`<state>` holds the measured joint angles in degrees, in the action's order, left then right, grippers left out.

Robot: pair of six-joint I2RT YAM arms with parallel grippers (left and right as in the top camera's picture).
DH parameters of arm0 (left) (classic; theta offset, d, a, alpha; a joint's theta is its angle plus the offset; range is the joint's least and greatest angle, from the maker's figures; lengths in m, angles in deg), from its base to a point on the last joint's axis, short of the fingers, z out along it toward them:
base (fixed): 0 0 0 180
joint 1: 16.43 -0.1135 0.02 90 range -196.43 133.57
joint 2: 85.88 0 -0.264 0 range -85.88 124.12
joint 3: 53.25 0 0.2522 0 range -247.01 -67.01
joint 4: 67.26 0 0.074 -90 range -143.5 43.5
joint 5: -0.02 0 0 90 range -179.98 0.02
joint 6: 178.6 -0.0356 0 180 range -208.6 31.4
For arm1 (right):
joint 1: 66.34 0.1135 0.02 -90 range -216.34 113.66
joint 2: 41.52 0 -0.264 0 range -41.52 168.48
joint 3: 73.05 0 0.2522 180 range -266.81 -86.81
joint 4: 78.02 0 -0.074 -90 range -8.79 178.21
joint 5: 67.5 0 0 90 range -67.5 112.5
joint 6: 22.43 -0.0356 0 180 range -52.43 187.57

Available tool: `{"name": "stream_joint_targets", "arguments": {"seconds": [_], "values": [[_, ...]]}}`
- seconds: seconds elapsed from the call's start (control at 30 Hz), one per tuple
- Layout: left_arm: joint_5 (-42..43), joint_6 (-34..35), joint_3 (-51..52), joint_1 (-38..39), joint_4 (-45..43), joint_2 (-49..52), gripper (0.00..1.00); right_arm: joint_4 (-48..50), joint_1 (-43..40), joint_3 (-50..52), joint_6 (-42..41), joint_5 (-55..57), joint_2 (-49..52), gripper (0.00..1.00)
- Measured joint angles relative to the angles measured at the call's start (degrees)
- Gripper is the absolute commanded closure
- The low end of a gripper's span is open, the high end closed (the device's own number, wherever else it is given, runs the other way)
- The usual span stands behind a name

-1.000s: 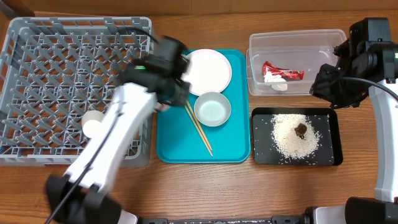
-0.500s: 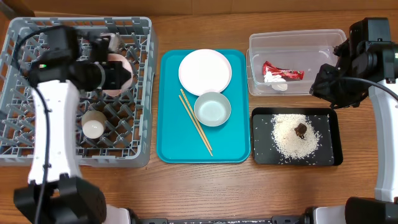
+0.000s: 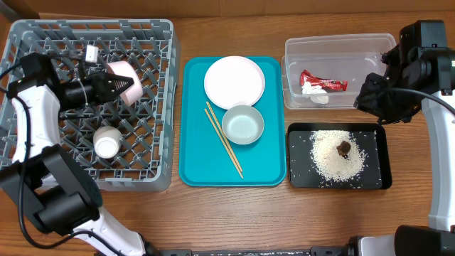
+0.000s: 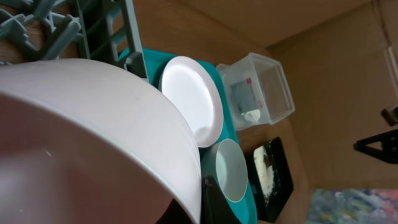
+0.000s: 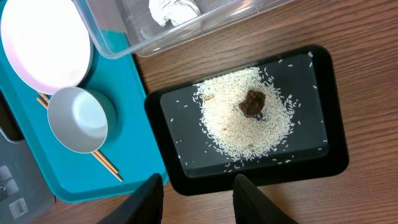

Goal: Sort waste into correct bins and load items into the dishwasher
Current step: 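Carry the pink-white bowl to the dish rack and release it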

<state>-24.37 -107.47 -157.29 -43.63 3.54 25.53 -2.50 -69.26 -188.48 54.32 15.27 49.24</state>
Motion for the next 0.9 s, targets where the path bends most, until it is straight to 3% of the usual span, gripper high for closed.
{"name": "stream_joint_targets", "arguments": {"seconds": [0.27, 0.47, 0.5, 0.57, 0.73, 0.9], "values": [[4.79, -0.85, -0.02, -3.34, 0.22, 3.34, 0.96, 0.02, 0.0, 0.0, 0.0, 0.02, 0.0, 0.61], [3.76, -1.14, -0.09, -5.68, 1.42, 4.0, 0.93, -0.02, 0.0, 0.0, -0.02, 0.02, 0.0, 0.62], [3.1, -1.2, -0.11, -6.32, 1.99, 4.0, 0.8, 0.0, 0.0, 0.0, -0.02, 0.02, 0.0, 0.61], [0.37, -1.42, -0.15, -7.26, 3.87, 4.0, 0.42, 0.0, 0.0, 0.0, -0.02, 0.02, 0.0, 0.61], [-6.16, -1.2, -0.11, -9.62, 9.29, 4.94, 0.0, 0.0, 0.0, 0.0, 0.0, 0.02, 0.0, 0.61], [-8.04, -1.05, -0.09, -11.61, 11.67, 4.98, 0.0, -0.07, 0.0, 0.0, -0.02, 0.02, 0.0, 0.61]]}}
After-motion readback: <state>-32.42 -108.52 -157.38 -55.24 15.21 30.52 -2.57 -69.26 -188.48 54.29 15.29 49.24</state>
